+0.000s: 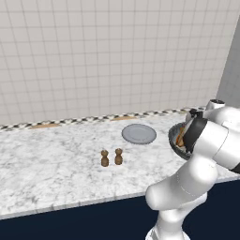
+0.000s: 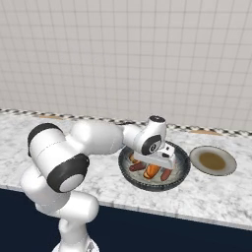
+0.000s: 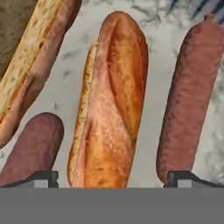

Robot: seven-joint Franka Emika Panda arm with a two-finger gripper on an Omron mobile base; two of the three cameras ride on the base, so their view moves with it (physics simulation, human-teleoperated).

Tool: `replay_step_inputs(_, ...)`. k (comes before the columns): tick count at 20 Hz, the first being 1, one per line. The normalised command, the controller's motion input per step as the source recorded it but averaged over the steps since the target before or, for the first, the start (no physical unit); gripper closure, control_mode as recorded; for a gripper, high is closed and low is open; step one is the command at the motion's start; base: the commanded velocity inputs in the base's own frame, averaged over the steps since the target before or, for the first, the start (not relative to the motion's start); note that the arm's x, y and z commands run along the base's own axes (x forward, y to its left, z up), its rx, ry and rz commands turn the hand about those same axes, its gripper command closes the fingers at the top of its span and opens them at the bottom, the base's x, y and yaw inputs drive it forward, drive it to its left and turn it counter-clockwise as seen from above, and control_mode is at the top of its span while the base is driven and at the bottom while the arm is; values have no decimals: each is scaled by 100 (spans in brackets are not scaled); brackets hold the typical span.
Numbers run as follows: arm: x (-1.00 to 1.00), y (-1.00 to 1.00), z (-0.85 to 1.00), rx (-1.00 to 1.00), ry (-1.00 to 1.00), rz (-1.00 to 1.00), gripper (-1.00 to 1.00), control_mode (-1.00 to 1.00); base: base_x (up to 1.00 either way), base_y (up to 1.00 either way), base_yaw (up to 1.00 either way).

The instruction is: Place one bun and one sausage from the bowl on each plate.

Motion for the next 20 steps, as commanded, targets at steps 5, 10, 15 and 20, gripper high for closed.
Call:
replay_step_inputs(5,15,0,-23,0,0,0,-100,-100,0,0,0)
replay_step_inputs(10,17,0,-30,0,0,0,-100,-100,0,0,0)
replay_step_inputs(15,2,3,-10,0,-2,-1,-100,-100,0,0,0)
replay_step_inputs(20,0,0,0,0,0,0,100,-100,0,0,0)
